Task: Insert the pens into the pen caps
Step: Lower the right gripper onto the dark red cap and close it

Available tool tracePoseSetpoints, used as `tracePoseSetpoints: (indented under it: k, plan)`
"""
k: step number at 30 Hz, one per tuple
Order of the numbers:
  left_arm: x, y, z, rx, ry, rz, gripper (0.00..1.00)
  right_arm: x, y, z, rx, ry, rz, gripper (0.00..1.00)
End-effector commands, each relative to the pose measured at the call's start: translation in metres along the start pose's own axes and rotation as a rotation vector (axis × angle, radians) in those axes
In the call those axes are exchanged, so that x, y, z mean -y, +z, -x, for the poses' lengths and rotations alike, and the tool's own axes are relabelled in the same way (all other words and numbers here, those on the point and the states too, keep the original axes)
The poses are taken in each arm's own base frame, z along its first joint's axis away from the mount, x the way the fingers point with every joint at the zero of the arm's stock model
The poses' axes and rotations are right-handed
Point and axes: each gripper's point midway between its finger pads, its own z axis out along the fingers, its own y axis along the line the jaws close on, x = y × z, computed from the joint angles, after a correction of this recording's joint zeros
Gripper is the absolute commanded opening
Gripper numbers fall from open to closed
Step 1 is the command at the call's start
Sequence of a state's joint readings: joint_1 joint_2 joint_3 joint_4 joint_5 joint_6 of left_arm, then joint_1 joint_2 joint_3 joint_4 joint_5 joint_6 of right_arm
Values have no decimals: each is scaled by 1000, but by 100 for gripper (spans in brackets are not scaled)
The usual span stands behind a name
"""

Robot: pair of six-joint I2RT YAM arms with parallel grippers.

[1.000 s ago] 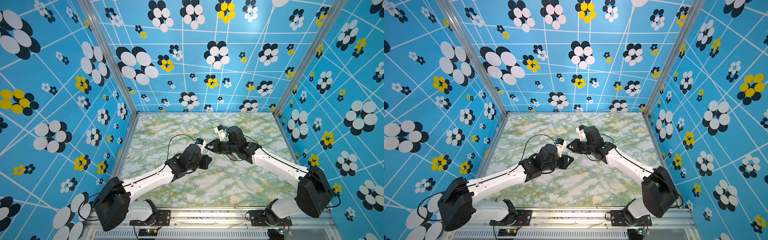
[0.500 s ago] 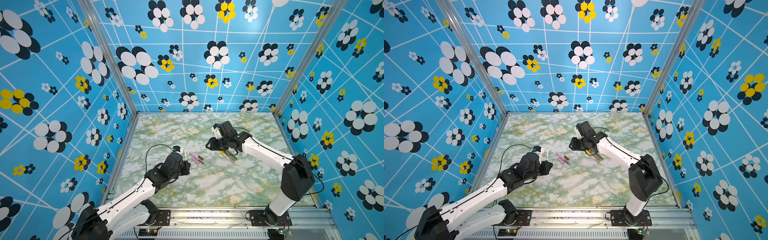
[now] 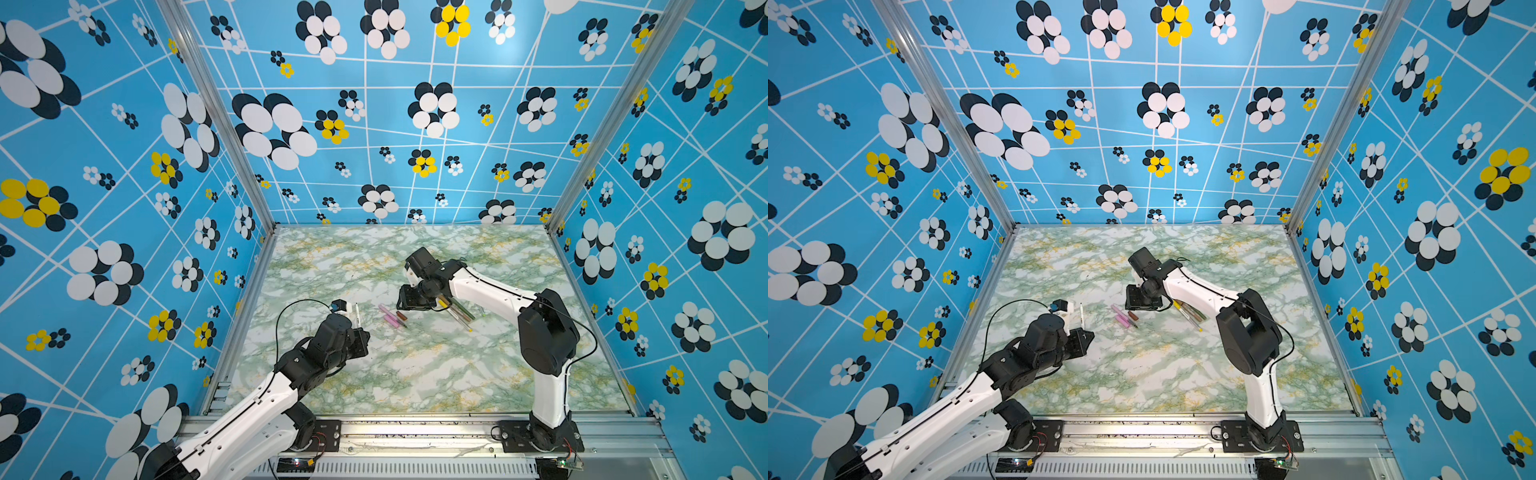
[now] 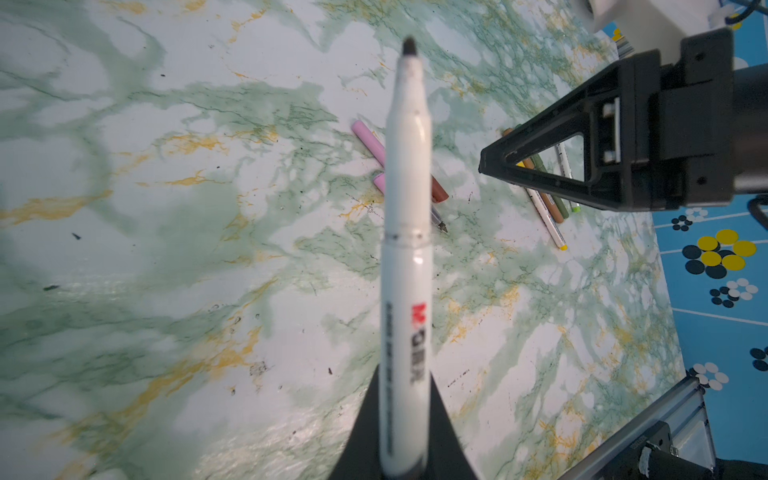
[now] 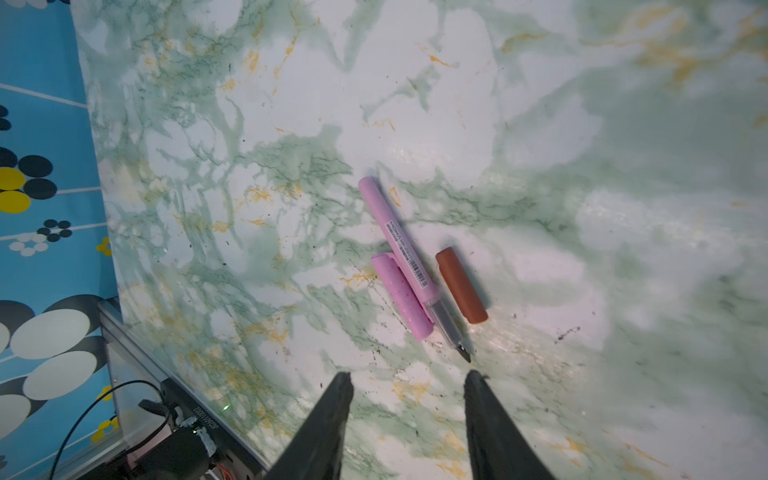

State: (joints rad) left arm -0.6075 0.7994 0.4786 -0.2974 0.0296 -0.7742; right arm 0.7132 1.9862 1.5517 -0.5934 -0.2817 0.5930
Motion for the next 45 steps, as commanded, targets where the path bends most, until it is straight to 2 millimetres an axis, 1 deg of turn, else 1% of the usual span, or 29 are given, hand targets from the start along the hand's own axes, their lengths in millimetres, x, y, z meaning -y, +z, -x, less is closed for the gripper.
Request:
tracePoseSetpoints:
  k: [1, 4, 13, 20, 26, 30, 37, 40, 45]
  plan:
    - [-5, 1, -2, -5, 1, 3, 0, -6, 15, -4, -25, 108, 62, 47]
    - [-6, 0, 0, -3, 1, -3, 0, -9, 23, -5, -29, 148, 89, 47]
    - [-8, 0, 3, -1, -6, -15, 0, -4, 46, -9, -46, 227, 102, 47]
    - [-9, 1, 4, -2, -10, -16, 0, 1, 58, -8, -58, 243, 85, 47]
    - [-10, 0, 6, 3, -11, -13, 0, 9, 65, -14, -75, 253, 61, 47]
    - [-9, 1, 7, 2, -10, -15, 0, 15, 67, -17, -80, 253, 36, 46]
    - [-7, 2, 10, -2, -5, -18, 0, 27, 61, -18, -71, 224, -24, 47]
    - [-6, 3, 10, -4, -5, -22, 0, 34, 59, -17, -61, 229, -44, 47]
    - [-4, 4, 12, -7, -3, -25, 0, 47, 57, -7, -39, 261, -63, 48]
